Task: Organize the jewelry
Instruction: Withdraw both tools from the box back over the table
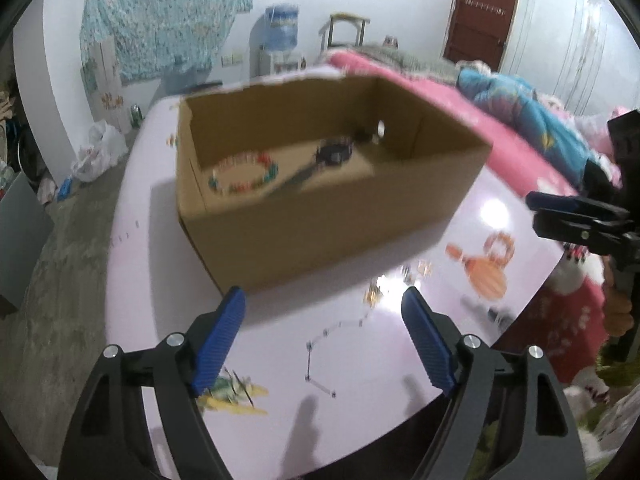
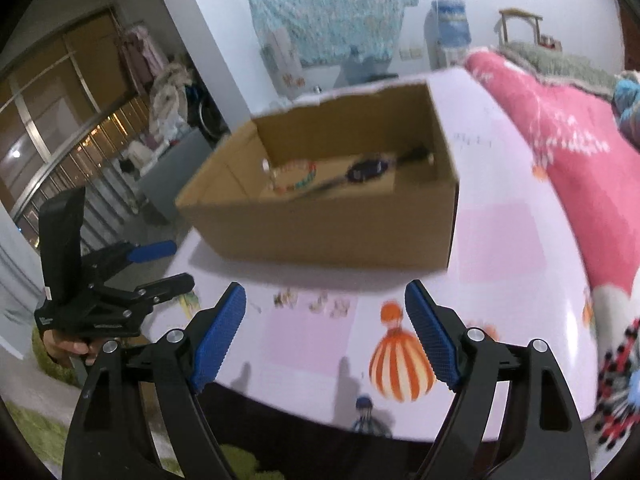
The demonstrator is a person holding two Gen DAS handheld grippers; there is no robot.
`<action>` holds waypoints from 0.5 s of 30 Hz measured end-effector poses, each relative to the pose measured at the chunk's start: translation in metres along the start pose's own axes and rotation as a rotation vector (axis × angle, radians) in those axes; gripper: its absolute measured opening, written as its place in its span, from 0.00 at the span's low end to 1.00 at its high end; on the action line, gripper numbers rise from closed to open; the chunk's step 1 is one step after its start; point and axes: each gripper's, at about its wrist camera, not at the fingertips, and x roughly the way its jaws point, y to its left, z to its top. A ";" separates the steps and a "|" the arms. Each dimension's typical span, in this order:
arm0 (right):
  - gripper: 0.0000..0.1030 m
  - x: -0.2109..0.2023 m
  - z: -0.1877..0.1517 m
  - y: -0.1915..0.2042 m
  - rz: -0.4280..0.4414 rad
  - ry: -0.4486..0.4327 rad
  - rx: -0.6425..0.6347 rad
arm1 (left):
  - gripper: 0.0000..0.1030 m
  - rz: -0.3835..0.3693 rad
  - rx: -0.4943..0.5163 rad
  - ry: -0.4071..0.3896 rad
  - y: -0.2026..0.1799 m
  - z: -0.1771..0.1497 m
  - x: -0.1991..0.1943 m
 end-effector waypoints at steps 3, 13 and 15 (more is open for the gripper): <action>0.76 0.013 -0.015 0.002 -0.015 0.057 0.004 | 0.76 0.019 0.013 0.057 -0.004 -0.015 0.019; 0.76 0.042 -0.047 0.018 -0.064 0.157 -0.018 | 0.76 0.097 0.075 0.154 -0.007 -0.039 0.056; 0.76 0.045 -0.049 0.019 -0.060 0.166 -0.015 | 0.76 0.102 0.070 0.160 -0.005 -0.040 0.059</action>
